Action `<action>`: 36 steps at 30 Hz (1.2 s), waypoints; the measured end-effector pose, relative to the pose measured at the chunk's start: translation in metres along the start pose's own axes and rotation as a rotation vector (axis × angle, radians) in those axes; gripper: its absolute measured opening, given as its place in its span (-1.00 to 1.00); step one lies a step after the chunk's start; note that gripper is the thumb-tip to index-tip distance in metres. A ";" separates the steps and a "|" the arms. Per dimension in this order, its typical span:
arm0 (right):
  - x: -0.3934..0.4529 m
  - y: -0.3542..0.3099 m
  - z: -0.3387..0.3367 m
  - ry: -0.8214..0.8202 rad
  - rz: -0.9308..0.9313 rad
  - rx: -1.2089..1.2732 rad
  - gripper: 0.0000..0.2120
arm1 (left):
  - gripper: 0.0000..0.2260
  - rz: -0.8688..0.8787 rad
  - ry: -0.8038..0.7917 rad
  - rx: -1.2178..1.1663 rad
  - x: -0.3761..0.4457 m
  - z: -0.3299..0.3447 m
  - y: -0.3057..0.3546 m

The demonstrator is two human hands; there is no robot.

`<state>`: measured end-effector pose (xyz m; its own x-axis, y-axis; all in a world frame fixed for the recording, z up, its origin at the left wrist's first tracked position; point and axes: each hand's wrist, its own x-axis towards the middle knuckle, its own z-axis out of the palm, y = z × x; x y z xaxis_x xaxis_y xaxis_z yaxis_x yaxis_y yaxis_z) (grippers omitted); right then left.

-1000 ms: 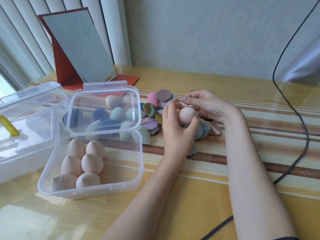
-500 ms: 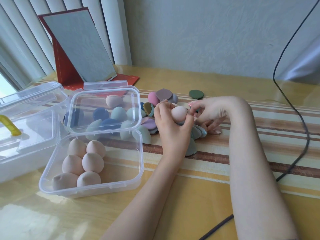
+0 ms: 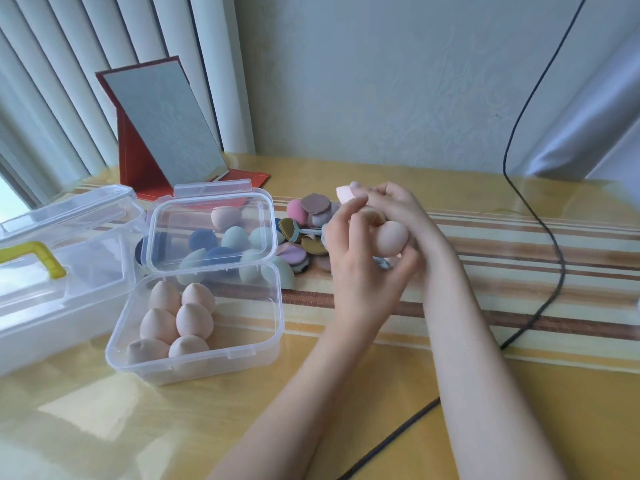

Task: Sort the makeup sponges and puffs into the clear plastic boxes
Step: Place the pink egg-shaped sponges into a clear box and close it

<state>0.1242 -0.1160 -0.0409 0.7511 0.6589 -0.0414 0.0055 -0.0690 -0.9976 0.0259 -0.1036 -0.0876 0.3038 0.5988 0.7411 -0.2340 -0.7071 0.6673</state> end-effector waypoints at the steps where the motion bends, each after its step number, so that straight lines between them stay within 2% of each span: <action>1: -0.008 0.002 0.000 -0.033 0.022 0.084 -0.77 | -0.68 0.022 -0.013 -0.009 0.001 -0.005 0.010; 5: -0.031 -0.002 0.015 -0.106 0.083 0.329 -0.91 | -0.70 0.111 -0.176 0.014 0.022 -0.053 0.045; 7: -0.038 -0.005 0.034 -0.217 0.008 0.308 -0.75 | -0.73 0.153 -0.265 0.081 0.042 -0.094 0.044; 8: -0.043 -0.008 0.044 -0.259 -0.015 0.263 -0.73 | -0.74 0.138 -0.262 0.108 0.052 -0.118 0.038; 10: -0.054 -0.012 0.069 -0.316 -0.044 0.126 -0.81 | -0.76 0.006 -0.160 0.124 0.067 -0.164 0.021; 12: -0.062 -0.016 0.097 -0.345 -0.106 -0.110 -0.90 | -0.75 -0.150 -0.052 0.148 0.073 -0.197 0.001; 15: -0.069 -0.011 0.132 -0.413 -0.197 -0.513 -0.89 | -0.74 -0.258 -0.052 0.230 0.066 -0.224 -0.027; 19: -0.078 0.006 0.151 -0.311 -0.276 -0.779 -0.91 | -0.74 -0.258 -0.194 0.271 0.042 -0.229 -0.047; 23: -0.085 0.015 0.153 -0.255 -0.394 -0.909 -0.92 | -0.70 -0.242 -0.294 0.336 0.035 -0.227 -0.047; 29: -0.083 0.019 0.153 -0.254 -0.439 -0.929 -0.89 | -0.82 -0.257 -0.211 0.202 0.036 -0.228 -0.040; 32: -0.082 0.023 0.154 -0.224 -0.469 -0.937 -0.86 | -0.77 -0.247 -0.275 0.122 0.037 -0.225 -0.031; 36: -0.080 0.024 0.156 -0.197 -0.428 -0.917 -0.81 | -0.79 -0.354 -0.372 0.011 0.040 -0.218 -0.020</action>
<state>-0.0391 -0.0535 -0.0698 0.4468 0.8679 0.2170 0.8107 -0.2903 -0.5084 -0.1584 0.0169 -0.0551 0.6714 0.6293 0.3915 -0.0478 -0.4904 0.8702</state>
